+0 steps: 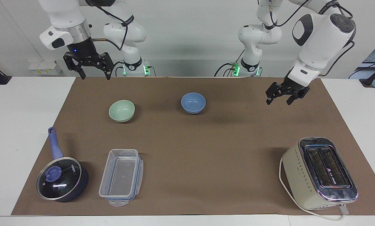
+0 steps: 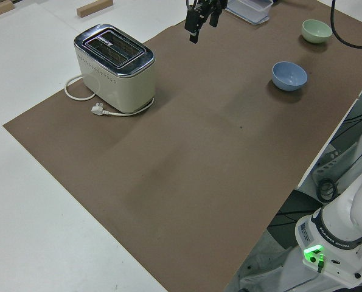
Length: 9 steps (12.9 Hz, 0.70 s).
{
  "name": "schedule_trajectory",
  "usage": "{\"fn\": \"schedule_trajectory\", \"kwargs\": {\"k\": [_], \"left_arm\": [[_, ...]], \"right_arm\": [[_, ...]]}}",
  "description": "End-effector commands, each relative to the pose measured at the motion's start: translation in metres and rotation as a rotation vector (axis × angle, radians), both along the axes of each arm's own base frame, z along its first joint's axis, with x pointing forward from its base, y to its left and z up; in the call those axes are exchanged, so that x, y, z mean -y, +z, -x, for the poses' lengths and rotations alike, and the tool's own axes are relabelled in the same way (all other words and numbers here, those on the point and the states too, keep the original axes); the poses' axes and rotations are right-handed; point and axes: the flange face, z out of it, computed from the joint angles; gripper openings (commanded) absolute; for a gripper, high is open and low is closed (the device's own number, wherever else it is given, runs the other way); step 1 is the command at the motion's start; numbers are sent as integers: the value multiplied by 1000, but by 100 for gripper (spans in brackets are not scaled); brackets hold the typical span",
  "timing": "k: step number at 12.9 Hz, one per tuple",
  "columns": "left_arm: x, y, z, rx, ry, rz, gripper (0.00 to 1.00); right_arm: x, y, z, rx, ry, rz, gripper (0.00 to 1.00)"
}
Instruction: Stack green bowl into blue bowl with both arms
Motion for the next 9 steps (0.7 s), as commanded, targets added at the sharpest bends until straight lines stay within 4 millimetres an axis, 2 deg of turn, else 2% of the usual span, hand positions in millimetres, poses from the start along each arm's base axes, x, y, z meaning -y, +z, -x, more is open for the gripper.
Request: {"fn": "schedule_trajectory", "kwargs": {"k": [1, 3, 6, 9], "left_arm": [[-14, 25, 2, -51, -12, -33, 100], [-16, 29, -4, -110, -9, -31, 100], [-14, 35, -6, -73, -13, -25, 100], [-14, 32, -4, -81, -12, -22, 100]], "right_arm": [[4, 1, 7, -2, 12, 0, 100], [4, 1, 8, -4, 12, 0, 100], [4, 0, 7, -4, 12, -1, 100], [4, 1, 7, -2, 11, -1, 100]]}}
